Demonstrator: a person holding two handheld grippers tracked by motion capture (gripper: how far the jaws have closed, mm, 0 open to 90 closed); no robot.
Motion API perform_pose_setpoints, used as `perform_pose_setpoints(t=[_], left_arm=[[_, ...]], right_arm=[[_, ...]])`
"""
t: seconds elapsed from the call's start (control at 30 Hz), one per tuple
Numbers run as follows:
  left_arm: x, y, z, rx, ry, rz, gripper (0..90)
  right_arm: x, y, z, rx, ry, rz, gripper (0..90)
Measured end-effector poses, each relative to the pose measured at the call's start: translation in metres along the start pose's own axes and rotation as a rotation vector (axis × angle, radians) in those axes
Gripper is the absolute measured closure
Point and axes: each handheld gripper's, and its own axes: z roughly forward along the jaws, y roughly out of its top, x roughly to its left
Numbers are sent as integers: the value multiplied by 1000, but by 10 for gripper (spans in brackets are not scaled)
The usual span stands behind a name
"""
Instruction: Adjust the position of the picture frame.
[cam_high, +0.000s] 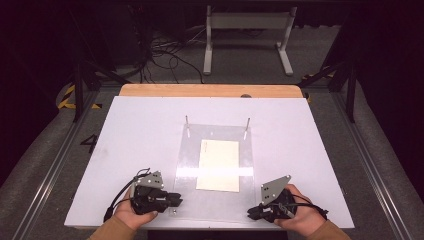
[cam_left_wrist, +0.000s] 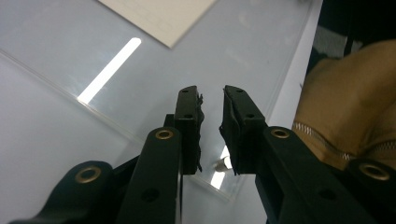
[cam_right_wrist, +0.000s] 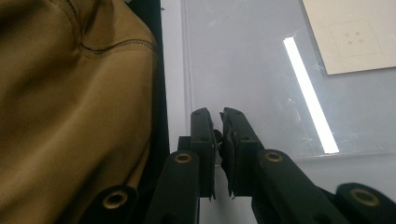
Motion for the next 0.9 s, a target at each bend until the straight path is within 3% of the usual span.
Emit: perform_pose_setpoints(t=[0.07,0.17,0.27,0.3,0.33,0.43,0.47,0.5,0.53,0.6,0.7,0.77,0.9], left_arm=[[-1,-2,2,29,2,-5,786],[1,-5,1,24,-25,-15,807],[1,-7,1,20,-57,-21,875],[1,-7,2,25,-79,-20,875],[-2,-6,4,32,-71,-13,869],[-2,-5,4,31,-79,-8,894],[-1,-5,6,40,-163,-22,900],[-3,-6,11,81,-224,-20,900],[-9,-6,17,132,-210,6,900],[-15,-5,12,98,-149,44,900],[-12,-4,-3,-6,-119,36,895],[-8,-7,-6,-29,-49,14,853],[-3,-9,-11,-75,11,-25,828]], right_arm=[[0,-1,-1,2,2,3,832],[0,-2,-2,2,-9,9,834],[-1,-4,-4,3,-5,16,900],[-1,-5,-5,2,36,22,900],[1,-6,1,-18,55,17,900],[3,-3,1,-5,60,0,898],[3,-3,1,-5,54,-1,897],[1,-4,0,-11,38,8,897],[1,-5,0,-23,46,16,896],[0,-6,-3,-34,46,21,887],[-2,-6,-5,-59,22,26,859],[-3,-6,-8,-83,2,40,835],[-9,-5,-18,-177,-84,93,791]])
